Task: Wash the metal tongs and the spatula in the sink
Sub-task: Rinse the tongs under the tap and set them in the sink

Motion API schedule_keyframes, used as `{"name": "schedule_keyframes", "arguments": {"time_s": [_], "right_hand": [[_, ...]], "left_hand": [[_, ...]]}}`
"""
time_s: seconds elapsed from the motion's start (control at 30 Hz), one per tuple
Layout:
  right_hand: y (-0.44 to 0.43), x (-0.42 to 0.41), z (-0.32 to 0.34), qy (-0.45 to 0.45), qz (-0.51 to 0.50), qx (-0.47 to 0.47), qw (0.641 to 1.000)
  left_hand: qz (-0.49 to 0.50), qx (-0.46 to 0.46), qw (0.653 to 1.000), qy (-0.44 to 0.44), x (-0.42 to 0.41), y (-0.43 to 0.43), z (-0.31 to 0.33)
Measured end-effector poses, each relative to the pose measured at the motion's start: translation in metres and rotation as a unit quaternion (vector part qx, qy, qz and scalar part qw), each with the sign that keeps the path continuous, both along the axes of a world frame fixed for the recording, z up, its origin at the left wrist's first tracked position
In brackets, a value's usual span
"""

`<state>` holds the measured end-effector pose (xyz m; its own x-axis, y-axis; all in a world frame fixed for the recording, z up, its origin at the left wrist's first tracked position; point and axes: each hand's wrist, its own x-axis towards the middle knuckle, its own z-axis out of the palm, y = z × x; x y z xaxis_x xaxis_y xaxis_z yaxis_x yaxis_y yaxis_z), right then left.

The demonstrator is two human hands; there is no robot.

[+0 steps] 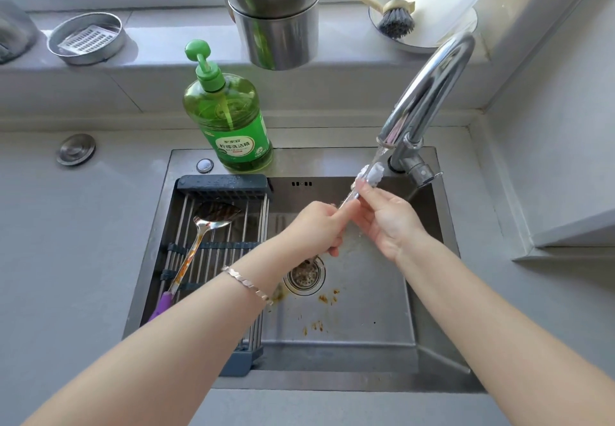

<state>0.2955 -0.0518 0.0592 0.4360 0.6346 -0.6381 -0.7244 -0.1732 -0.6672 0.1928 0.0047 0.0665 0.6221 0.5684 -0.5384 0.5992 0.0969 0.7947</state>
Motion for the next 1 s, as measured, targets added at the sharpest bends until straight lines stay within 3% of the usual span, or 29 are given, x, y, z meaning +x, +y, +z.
{"name": "schedule_keyframes", "arguments": {"time_s": [0.13,0.37,0.57,0.7,0.8,0.9,1.0], "right_hand": [[-0.001,-0.001,0.001,-0.010,0.006,-0.002,1.000],[-0.005,0.001,0.005,0.019,-0.013,0.007,1.000],[-0.007,-0.012,0.002,-0.007,0.013,0.016,1.000],[-0.007,-0.017,0.009,-0.110,0.037,-0.055,0.992],[-0.004,-0.014,0.012,-0.151,-0.007,-0.112,0.982],[-0.004,-0.012,0.015,-0.142,0.035,-0.131,0.980],[-0.010,-0.005,0.012,-0.169,0.087,-0.137,0.972]], "left_hand": [[0.018,-0.016,1.000,0.009,0.002,0.001,0.000],[-0.087,-0.201,0.972,-0.090,-0.020,0.003,0.009],[0.053,-0.068,0.996,0.025,-0.018,-0.005,0.012],[0.038,0.054,0.997,0.038,-0.036,-0.007,0.005],[0.002,0.192,0.981,0.029,-0.051,-0.012,0.001],[-0.029,0.334,0.940,0.061,-0.056,-0.015,-0.001],[0.045,0.317,0.944,0.081,-0.063,-0.010,-0.010]]}}
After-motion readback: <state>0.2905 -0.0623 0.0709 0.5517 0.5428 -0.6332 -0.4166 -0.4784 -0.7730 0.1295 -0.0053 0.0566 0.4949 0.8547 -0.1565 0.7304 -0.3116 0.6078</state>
